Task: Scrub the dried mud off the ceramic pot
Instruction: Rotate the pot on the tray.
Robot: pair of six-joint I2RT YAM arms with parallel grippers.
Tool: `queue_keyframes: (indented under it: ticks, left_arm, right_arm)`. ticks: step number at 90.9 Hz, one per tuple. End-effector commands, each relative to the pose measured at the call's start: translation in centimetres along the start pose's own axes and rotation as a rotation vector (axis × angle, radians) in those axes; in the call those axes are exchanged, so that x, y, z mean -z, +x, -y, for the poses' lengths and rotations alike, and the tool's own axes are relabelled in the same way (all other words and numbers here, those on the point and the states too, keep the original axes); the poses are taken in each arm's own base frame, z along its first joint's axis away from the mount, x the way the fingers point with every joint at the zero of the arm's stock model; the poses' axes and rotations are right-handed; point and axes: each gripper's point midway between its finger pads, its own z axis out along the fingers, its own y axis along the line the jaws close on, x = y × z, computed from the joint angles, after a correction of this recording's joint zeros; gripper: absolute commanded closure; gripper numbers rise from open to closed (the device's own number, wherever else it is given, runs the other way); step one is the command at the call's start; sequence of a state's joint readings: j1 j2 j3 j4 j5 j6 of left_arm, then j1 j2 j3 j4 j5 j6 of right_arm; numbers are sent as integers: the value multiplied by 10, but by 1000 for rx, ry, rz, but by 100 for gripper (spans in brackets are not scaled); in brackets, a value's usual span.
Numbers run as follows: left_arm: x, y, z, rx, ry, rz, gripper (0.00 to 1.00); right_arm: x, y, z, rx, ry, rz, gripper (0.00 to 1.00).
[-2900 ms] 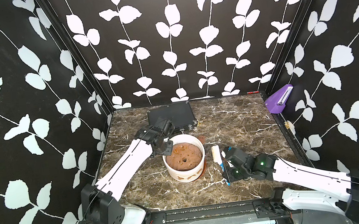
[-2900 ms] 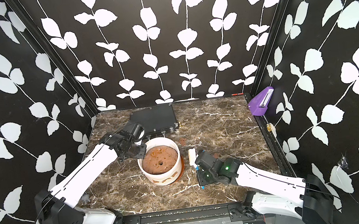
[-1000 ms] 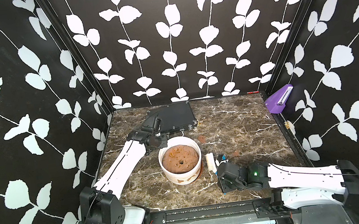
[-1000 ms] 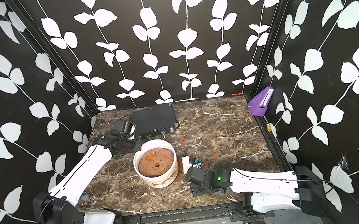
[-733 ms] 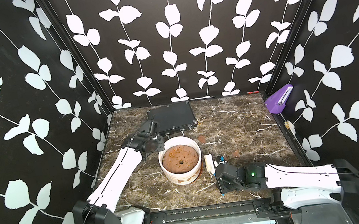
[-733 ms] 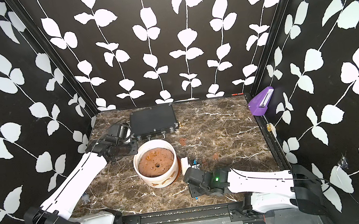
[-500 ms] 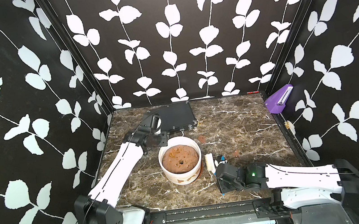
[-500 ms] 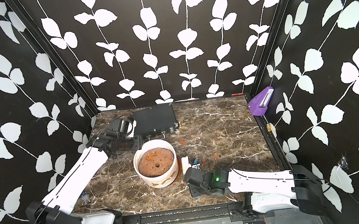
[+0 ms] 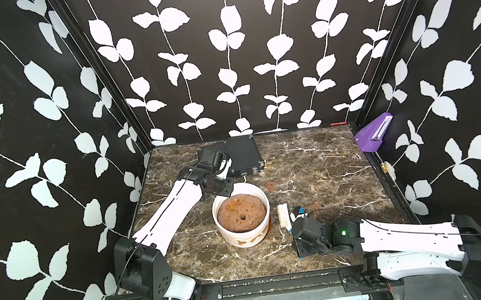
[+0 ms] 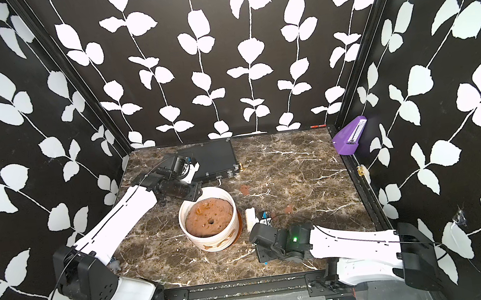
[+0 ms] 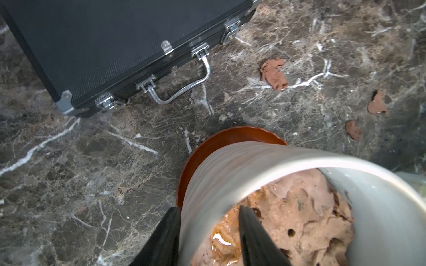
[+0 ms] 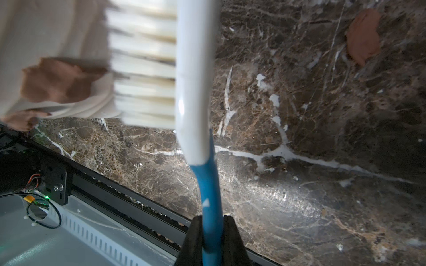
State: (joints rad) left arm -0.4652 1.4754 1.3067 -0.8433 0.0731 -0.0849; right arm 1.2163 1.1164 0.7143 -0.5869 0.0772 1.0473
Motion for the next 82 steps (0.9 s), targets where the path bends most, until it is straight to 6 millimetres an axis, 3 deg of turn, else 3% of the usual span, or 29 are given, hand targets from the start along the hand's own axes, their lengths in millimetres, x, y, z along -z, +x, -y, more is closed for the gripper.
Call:
queue_keyframes:
  ticks: [1,18,26,37,50,72,82]
  left_arm:
    - [-9,24,-11,-3,-61,-88,62]
    - [-1,37,-19,20,-111,-107,92]
    - [9,39,-21,41,-122,-88,99]
    - [22,41,-13,68,-82,-44,100]
    - [29,48,-9,75,-58,-36,100]
    - [37,64,-12,76,-72,-38,100]
    - [34,67,-12,87,-67,-41,100]
  right_arm:
    - [0,-6,-5,0,-16,18,100]
    - [5,-9,-2,7,3,31,100]
    - [10,-13,3,-3,9,50,100]
    - [11,-14,7,-11,6,55,100]
    - [-3,-13,19,-23,56,29,100]
    - [-15,-23,15,-28,50,24,100]
    - [-27,-28,-2,3,-12,-1,100]
